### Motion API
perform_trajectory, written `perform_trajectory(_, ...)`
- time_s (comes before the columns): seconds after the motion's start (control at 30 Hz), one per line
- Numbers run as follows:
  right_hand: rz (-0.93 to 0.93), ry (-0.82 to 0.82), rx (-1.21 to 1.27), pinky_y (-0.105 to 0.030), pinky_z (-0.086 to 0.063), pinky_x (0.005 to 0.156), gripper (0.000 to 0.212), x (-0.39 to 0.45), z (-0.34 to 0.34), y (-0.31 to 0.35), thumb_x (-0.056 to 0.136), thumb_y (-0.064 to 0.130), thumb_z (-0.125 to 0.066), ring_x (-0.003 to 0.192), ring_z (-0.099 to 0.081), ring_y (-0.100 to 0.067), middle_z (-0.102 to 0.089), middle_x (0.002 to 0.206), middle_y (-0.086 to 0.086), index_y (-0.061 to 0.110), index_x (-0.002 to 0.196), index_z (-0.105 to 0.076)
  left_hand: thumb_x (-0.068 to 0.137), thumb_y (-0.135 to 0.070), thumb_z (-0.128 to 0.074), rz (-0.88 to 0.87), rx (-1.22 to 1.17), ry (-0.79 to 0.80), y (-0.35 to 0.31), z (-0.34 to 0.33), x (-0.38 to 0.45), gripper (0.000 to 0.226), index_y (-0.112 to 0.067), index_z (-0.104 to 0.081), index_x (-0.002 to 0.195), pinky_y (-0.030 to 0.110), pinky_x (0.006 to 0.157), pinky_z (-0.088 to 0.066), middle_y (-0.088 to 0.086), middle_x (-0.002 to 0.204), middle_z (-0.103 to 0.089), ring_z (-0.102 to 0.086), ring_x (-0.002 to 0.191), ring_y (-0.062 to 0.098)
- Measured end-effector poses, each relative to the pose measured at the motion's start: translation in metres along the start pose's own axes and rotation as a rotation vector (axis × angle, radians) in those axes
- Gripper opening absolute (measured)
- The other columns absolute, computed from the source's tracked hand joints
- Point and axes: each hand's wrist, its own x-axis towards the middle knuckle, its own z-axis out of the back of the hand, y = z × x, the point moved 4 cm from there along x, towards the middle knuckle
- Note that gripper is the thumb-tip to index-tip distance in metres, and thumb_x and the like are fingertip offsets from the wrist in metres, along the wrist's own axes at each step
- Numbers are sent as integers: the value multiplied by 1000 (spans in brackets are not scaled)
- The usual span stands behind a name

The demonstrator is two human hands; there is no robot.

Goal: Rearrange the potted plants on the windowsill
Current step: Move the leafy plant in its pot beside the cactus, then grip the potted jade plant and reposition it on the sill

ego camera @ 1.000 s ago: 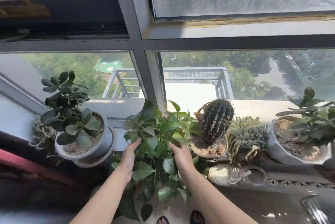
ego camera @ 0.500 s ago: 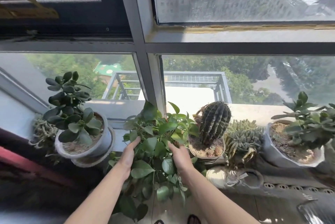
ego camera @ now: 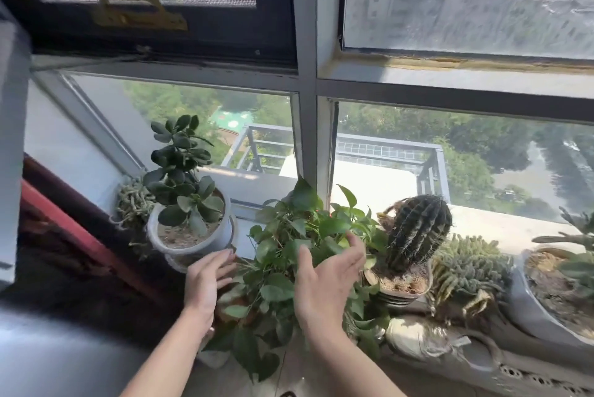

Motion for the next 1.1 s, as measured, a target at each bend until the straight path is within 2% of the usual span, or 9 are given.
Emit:
perform_trajectory(0.07, 160, 80, 24, -32, -23, 123, 64, -13, -11, 17, 89, 34, -62, 144, -24, -8, -25, 152, 8, 39, 137, -20, 93, -17, -60, -10, -21, -73, -1, 18, -1, 19, -7, -74, 102, 35, 65, -54, 18, 101, -77, -75, 91, 32)
perform_trajectory(0.17, 206, 274, 80, -13, -25, 109, 59, -25, -37, 27, 92, 36, -57, 132, -33, 7, -36, 141, 20, 37, 142, -26, 90, -13, -60, -33, -85, -267, -6, 43, 3, 14, -8, -72, 93, 34, 61, -51, 25, 97, -74, -73, 75, 29)
perform_trajectory(0.3, 46, 509, 129, -23, -33, 109, 55, -39, -83, 13, 95, 34, -54, 136, -43, -7, -47, 142, 14, 29, 147, -35, 91, -14, -57, 37, -222, -454, 9, 72, 7, 16, -7, -68, 101, 33, 63, -49, 27, 106, -70, -69, 74, 27)
perform_trajectory(0.4, -31, 620, 87, -23, -31, 111, 59, -49, -118, 1, 97, 35, -51, 141, -42, -13, -47, 153, 2, 22, 152, -35, 93, -15, -57, 107, -308, -535, 22, 93, 16, 30, -1, -63, 119, 32, 67, -50, 27, 119, -67, -67, 90, 33)
perform_trajectory(0.57, -239, 648, 108, -27, -31, 113, 62, -36, -164, -21, 100, 37, -49, 144, -41, -19, -43, 158, -4, 17, 155, -31, 95, -22, -58, 156, -236, -447, 23, 108, 51, 42, -4, -58, 134, 42, 95, -48, 26, 139, -58, -58, 124, 37)
perform_trajectory(0.77, -604, 608, 376, -45, -38, 117, 55, -17, -225, -35, 101, 40, -46, 137, -47, -24, -46, 153, -4, 18, 150, -37, 93, -41, -60, 197, -237, -354, 9, 124, 95, 56, -19, -52, 144, 41, 103, -39, 16, 154, -46, -44, 140, 33)
perform_trajectory(0.9, -747, 584, 550, -44, -40, 112, 65, -11, -247, -44, 97, 56, -45, 135, -44, -23, -43, 149, 5, 30, 155, -28, 88, -56, -58, 273, -235, -314, 21, 124, 110, 67, -26, -47, 147, 44, 106, -35, 12, 157, -42, -39, 143, 33)
perform_trajectory(1.0, -815, 586, 583, -50, -29, 121, 87, -6, -261, -50, 89, 69, -50, 149, -32, -24, -30, 164, 1, 31, 160, -17, 82, -68, -55, 349, -248, -275, 30, 127, 119, 81, -24, -45, 149, 49, 113, -29, 13, 158, -38, -34, 145, 35)
perform_trajectory(1.1, -853, 584, 628, -51, -21, 123, 106, 8, -272, -58, 73, 80, -57, 150, -29, -24, -31, 165, -1, 27, 159, -23, 78, -72, -56, 407, -298, -210, 36, 126, 133, 93, -18, -40, 153, 57, 116, -22, 17, 159, -32, -28, 148, 39)
